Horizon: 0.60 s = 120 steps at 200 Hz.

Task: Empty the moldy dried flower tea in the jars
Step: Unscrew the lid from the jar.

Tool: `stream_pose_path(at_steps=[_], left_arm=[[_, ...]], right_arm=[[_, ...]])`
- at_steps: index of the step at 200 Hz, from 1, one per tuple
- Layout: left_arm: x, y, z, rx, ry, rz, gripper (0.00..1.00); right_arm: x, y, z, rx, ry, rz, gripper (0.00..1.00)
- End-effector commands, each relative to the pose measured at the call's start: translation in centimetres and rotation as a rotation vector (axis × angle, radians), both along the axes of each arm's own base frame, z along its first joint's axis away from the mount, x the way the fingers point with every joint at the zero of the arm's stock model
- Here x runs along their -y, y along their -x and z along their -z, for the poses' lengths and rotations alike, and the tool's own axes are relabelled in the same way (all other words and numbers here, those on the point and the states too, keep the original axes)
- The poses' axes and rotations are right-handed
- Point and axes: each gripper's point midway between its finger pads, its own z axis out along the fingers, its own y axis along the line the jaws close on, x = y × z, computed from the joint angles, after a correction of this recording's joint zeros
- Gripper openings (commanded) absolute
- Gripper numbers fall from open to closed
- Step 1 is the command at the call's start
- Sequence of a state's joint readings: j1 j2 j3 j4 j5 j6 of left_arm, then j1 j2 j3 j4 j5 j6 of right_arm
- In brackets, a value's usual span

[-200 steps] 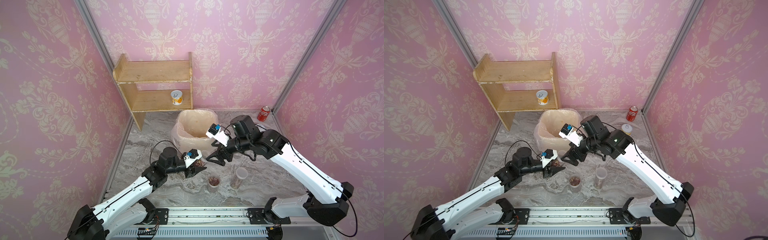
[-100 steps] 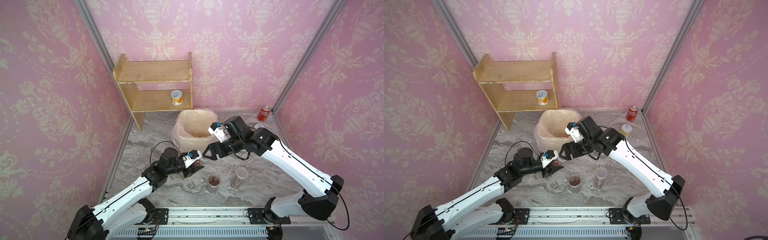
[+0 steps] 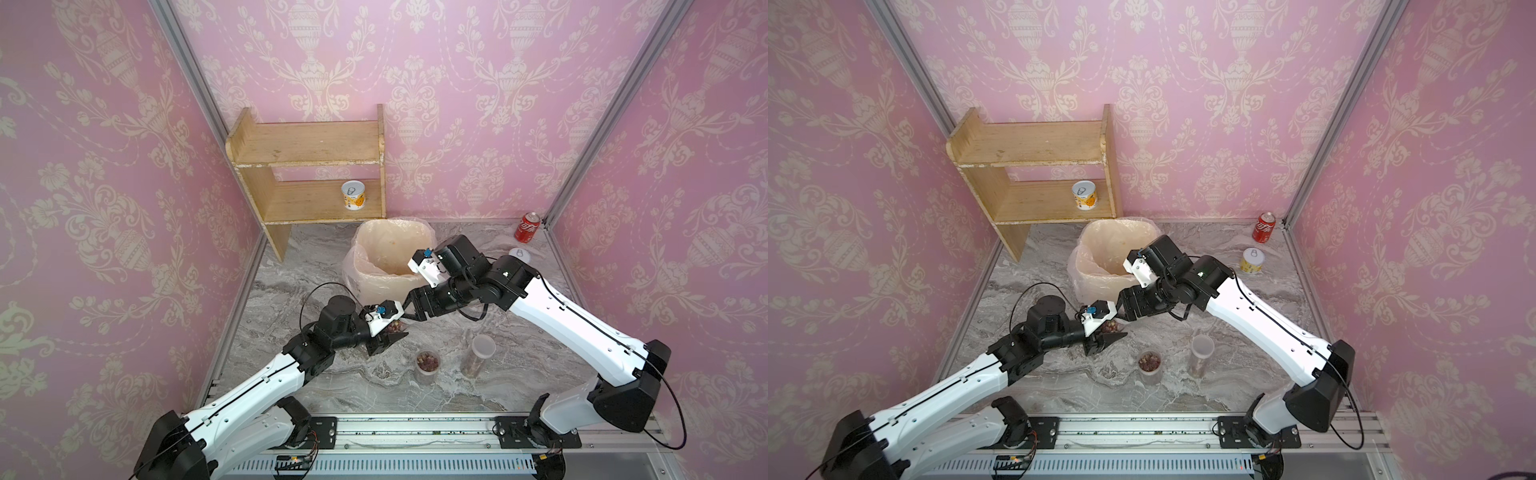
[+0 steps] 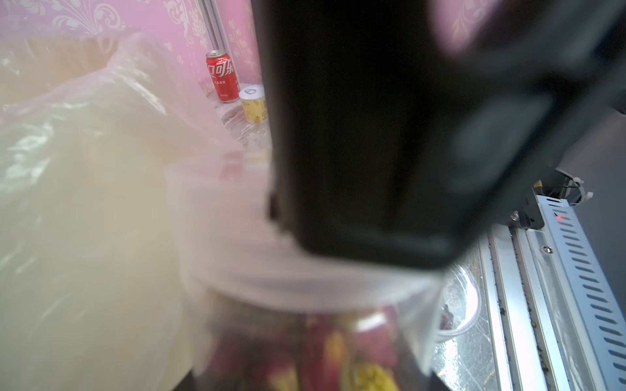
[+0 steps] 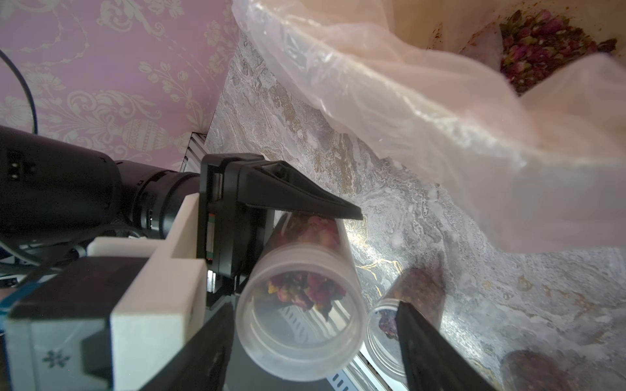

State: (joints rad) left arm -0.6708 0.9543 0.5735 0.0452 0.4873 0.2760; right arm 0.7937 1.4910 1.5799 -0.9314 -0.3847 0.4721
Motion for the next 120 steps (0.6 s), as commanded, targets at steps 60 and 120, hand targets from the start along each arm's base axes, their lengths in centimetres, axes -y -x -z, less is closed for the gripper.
stream_pose_path(at_steps=[60, 120], left_arm=[[0.9, 1.2, -2.3, 0.008, 0.076, 0.073, 0.0], [2.0, 4.0, -3.8, -0.062, 0.177, 0.235, 0.01]], right_arm=[[-1.0, 0.6, -0.6, 0.028, -0.015, -0.102, 0.5], [-0.7, 3.6, -2.6, 0.465, -0.054, -0.672, 0.27]])
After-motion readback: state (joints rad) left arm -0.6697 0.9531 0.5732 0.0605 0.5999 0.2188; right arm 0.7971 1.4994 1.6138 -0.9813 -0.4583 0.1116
